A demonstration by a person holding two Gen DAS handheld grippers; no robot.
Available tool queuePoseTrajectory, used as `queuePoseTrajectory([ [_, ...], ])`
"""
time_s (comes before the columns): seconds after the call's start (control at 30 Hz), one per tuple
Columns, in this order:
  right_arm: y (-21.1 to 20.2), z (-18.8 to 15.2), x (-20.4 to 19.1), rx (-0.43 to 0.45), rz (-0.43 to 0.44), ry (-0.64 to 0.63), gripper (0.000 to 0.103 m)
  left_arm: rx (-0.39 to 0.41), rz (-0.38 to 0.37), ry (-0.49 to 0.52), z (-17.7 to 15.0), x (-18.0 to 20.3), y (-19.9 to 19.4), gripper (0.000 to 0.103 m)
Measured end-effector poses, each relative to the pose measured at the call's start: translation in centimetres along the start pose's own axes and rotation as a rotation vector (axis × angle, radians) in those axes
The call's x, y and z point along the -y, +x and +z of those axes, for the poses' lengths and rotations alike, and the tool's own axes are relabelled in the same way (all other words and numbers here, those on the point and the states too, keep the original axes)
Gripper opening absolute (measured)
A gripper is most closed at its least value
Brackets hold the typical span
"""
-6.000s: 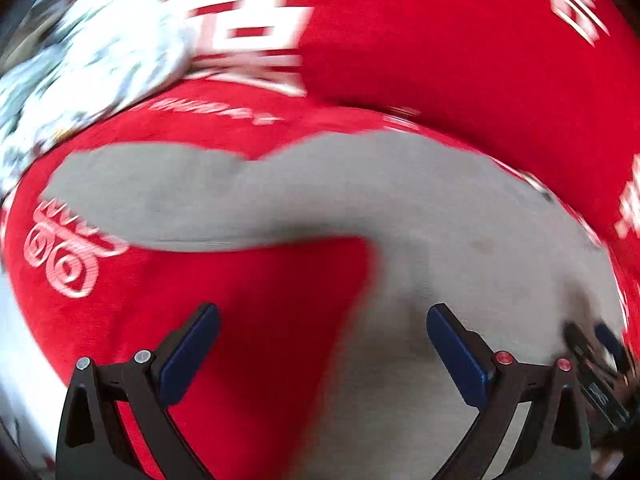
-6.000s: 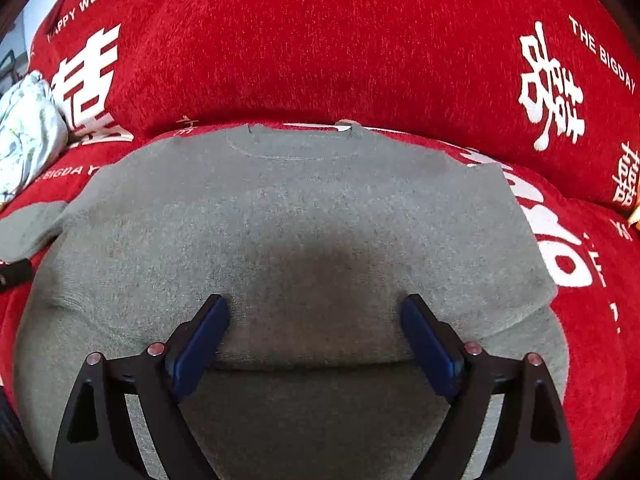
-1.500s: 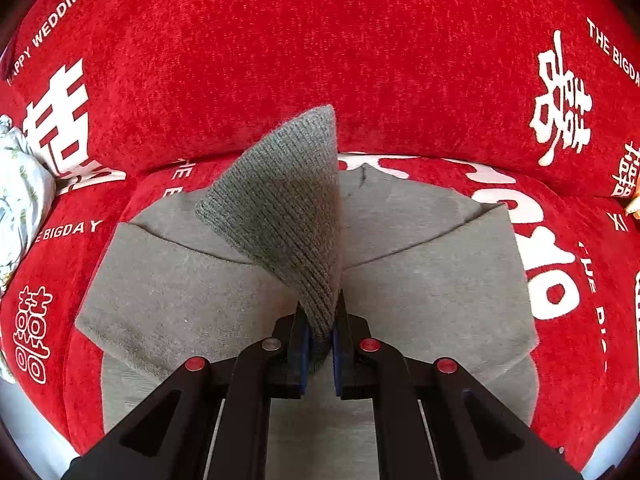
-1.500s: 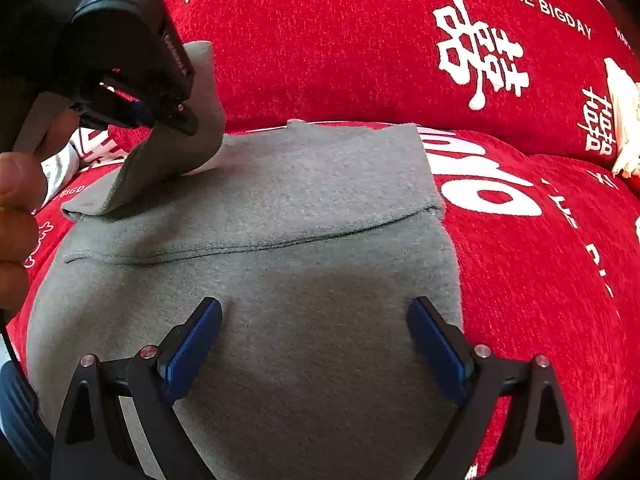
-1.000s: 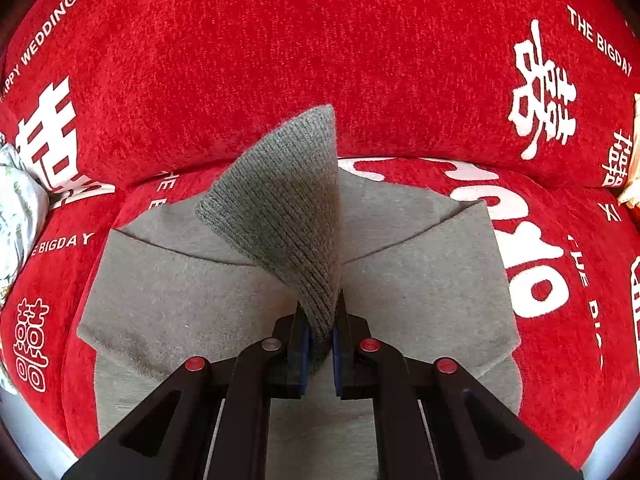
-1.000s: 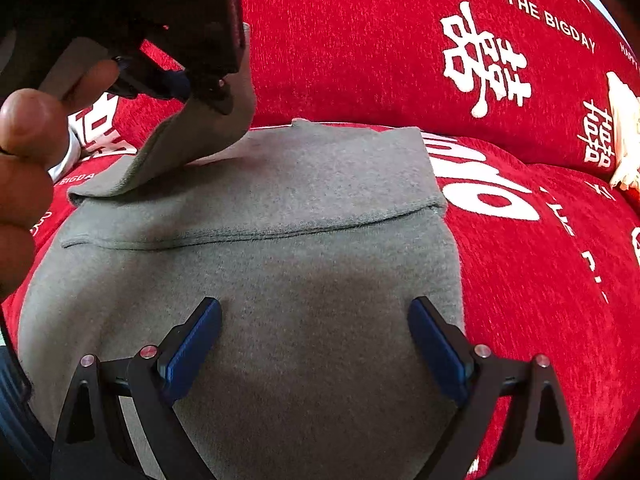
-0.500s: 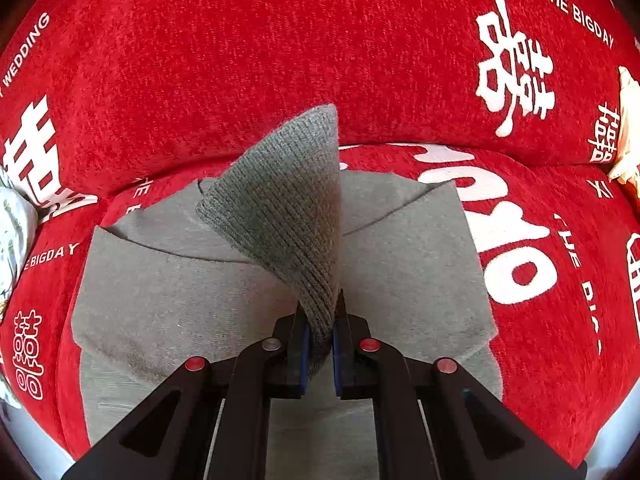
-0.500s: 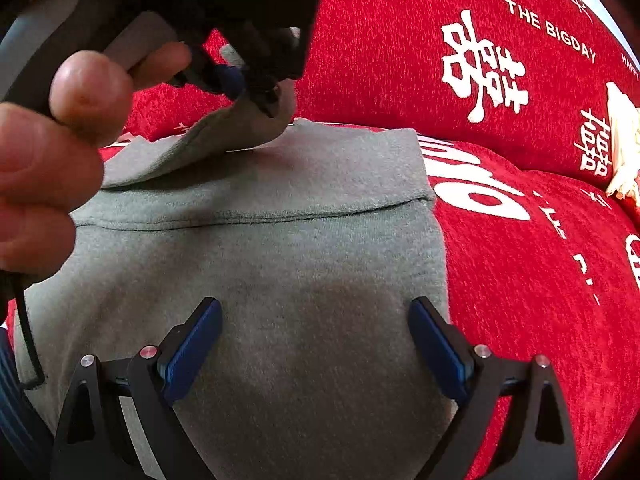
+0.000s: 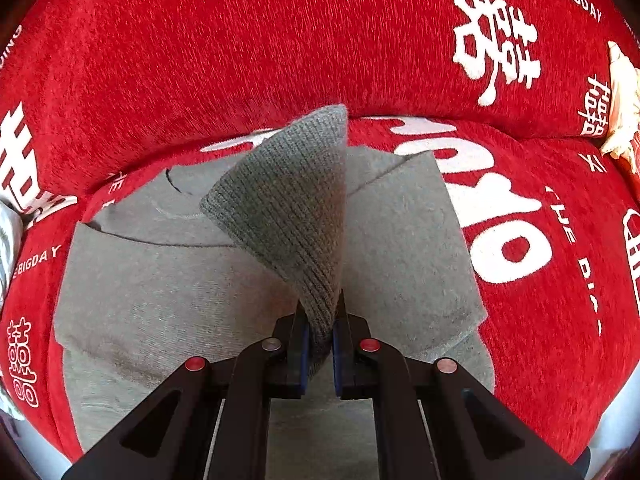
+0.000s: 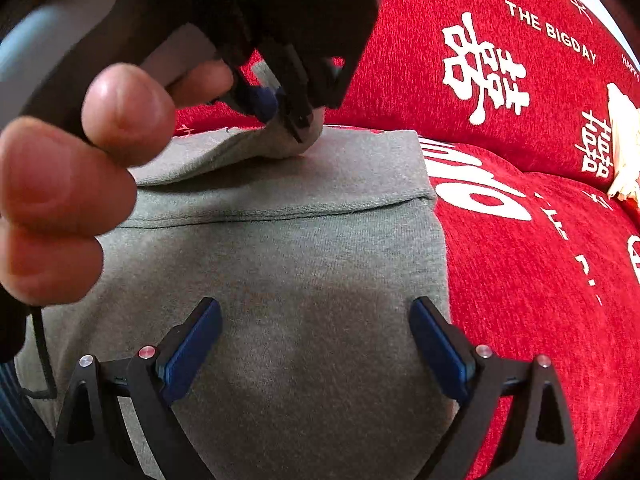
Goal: Fold small clothes
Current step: 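Lift the sleeve with the left gripper and carry it across the sweater body, then lay the sleeve on the sweater body and open the left gripper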
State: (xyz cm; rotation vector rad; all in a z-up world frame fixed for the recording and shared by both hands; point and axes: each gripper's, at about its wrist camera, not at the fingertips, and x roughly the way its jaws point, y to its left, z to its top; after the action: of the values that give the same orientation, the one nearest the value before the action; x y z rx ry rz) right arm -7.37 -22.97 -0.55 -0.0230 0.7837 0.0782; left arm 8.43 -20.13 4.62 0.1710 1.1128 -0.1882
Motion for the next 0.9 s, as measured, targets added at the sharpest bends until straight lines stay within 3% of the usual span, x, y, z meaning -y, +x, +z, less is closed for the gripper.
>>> queuePoseTrajectory([
  [0.5, 0.0, -0.2, -0.2, 0.009, 0.003, -0.002, 0.098, 0.023, 0.010, 0.019, -0.2, 0.5, 0.8, 0.009],
  [0.9, -0.2, -0.1, -0.1, 0.012, 0.004, 0.000, 0.098, -0.049, -0.052, -0.001, -0.4, -0.1, 2.2, 0.010],
])
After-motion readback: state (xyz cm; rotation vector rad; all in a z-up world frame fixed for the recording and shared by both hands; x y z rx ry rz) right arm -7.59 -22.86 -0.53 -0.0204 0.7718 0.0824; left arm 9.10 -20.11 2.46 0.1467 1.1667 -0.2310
